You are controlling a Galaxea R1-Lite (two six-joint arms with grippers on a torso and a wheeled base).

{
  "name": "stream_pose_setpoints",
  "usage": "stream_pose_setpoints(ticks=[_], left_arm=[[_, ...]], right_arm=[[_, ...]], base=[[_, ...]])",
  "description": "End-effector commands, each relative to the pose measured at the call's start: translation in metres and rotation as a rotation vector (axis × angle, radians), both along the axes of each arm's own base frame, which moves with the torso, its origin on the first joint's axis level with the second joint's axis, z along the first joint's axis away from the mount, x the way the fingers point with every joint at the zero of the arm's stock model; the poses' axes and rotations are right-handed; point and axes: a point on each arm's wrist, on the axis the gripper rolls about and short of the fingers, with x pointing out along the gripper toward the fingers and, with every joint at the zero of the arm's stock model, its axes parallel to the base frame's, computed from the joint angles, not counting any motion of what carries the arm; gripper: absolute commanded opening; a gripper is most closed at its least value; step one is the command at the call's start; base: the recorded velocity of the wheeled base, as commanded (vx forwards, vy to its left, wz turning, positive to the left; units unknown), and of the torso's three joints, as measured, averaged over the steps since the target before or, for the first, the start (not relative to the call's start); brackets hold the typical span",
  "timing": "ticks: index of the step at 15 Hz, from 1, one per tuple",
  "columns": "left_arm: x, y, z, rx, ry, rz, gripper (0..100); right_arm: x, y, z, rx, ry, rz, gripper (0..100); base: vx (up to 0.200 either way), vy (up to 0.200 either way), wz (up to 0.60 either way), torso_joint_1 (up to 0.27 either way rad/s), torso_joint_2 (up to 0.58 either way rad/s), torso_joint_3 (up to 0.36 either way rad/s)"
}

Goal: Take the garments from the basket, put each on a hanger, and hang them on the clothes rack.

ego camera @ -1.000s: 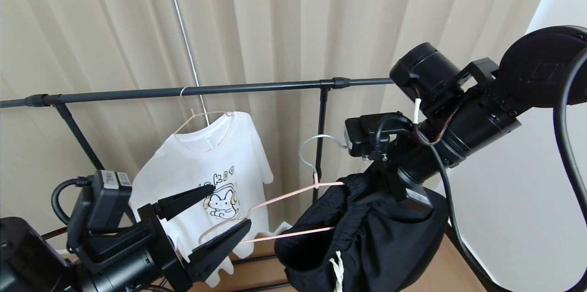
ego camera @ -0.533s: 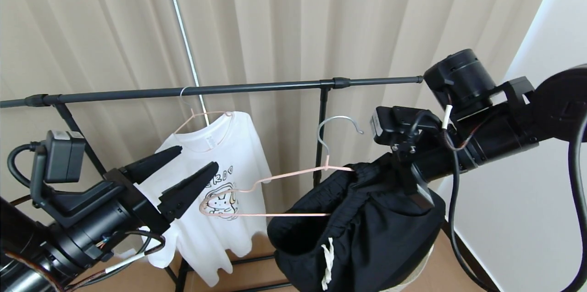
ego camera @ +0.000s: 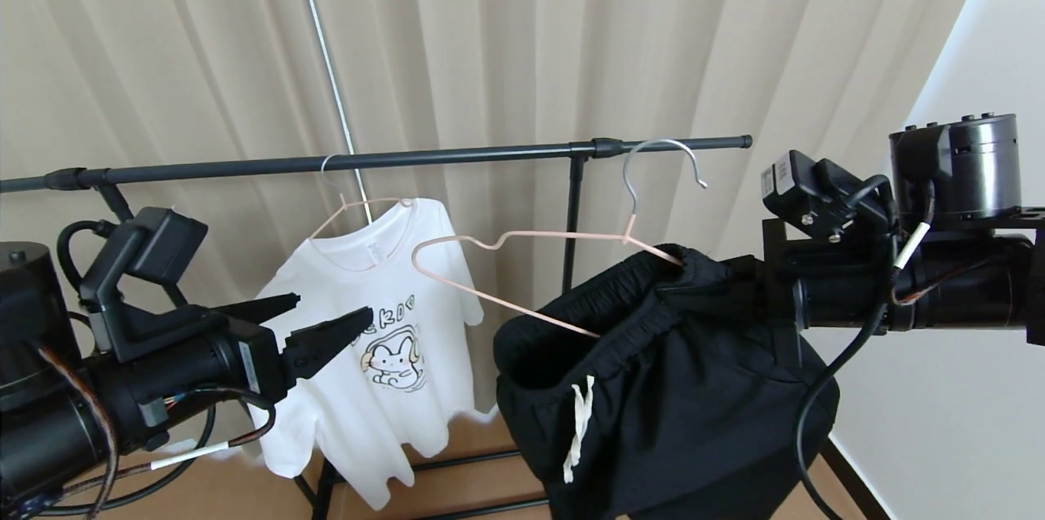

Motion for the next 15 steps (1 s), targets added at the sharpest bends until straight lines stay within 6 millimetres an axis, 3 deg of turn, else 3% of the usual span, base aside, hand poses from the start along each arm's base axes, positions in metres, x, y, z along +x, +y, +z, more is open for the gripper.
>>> stream_pose_setpoints(ticks=[1, 5, 8, 11, 15], left_arm=[[-0.015, -0.001, 0.027, 0.006, -0.072, 0.014, 100], [-0.034, -0.017, 0.011, 0.165, 0.057, 0.044, 100], [-0.044, -0.034, -0.001, 0.211, 0.149, -0.043, 100], [-0.034, -0.057, -0.015, 0.211, 0.239, -0.058, 100], [-0.007, -0.095, -0.026, 0.154, 0.347, -0.022, 100]], right_arm=[[-0.004, -0.003, 0.002, 0.004, -0.011, -0.006, 0], [-0.003, -0.003, 0.003, 0.01, -0.023, -0.006, 0], [-0.009, -0.004, 0.007, 0.034, -0.006, -0.018, 0], [-0.019, -0.007, 0.008, 0.042, -0.003, -0.019, 0], [-0.036, 0.005, 0.011, 0.057, 0.005, 0.048, 0]], base=[[0.0, 0.0, 0.0, 0.0, 0.0, 0.0], [0.0, 0.0, 0.0, 0.0, 0.0, 0.0], [0.0, 0.0, 0.0, 0.0, 0.0, 0.0], [0.0, 0.0, 0.0, 0.0, 0.0, 0.0], [0.0, 0.0, 0.0, 0.0, 0.0, 0.0]])
